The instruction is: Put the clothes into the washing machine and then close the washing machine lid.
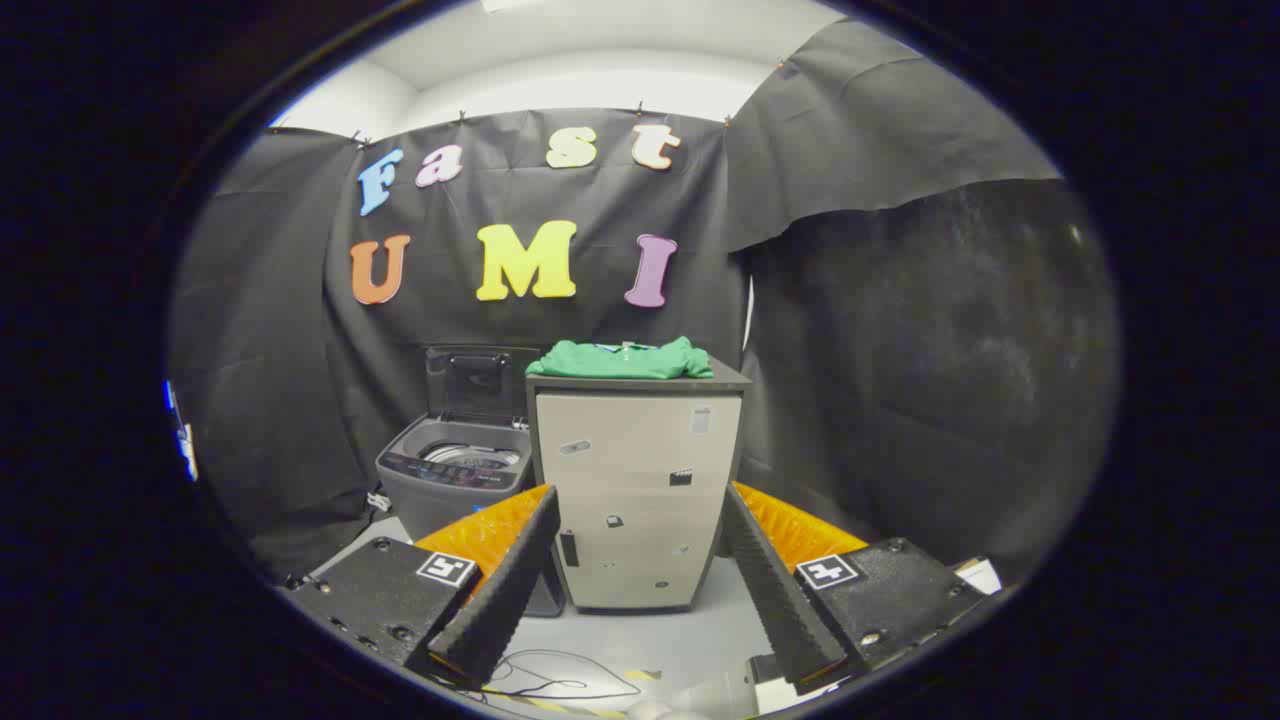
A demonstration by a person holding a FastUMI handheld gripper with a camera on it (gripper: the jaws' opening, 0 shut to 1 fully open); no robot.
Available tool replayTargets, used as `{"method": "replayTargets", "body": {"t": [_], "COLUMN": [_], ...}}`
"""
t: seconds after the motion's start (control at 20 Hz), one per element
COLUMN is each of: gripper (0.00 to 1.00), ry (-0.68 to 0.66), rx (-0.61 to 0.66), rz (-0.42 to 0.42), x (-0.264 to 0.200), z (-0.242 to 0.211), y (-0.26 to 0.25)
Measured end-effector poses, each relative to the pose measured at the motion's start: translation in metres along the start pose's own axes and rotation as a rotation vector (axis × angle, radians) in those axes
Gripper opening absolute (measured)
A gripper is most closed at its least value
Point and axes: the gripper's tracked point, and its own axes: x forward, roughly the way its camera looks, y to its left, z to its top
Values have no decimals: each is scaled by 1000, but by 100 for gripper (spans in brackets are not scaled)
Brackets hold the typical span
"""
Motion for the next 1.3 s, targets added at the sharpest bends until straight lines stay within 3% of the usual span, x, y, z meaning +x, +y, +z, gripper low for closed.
{"method": "replayTargets", "body": {"t": [0.8, 1.3], "gripper": [100, 100], "ry": [-19, -54], "rx": [-12, 8], "rz": [-2, -35], "x": [-10, 30], "z": [17, 105], "y": [24, 22]}}
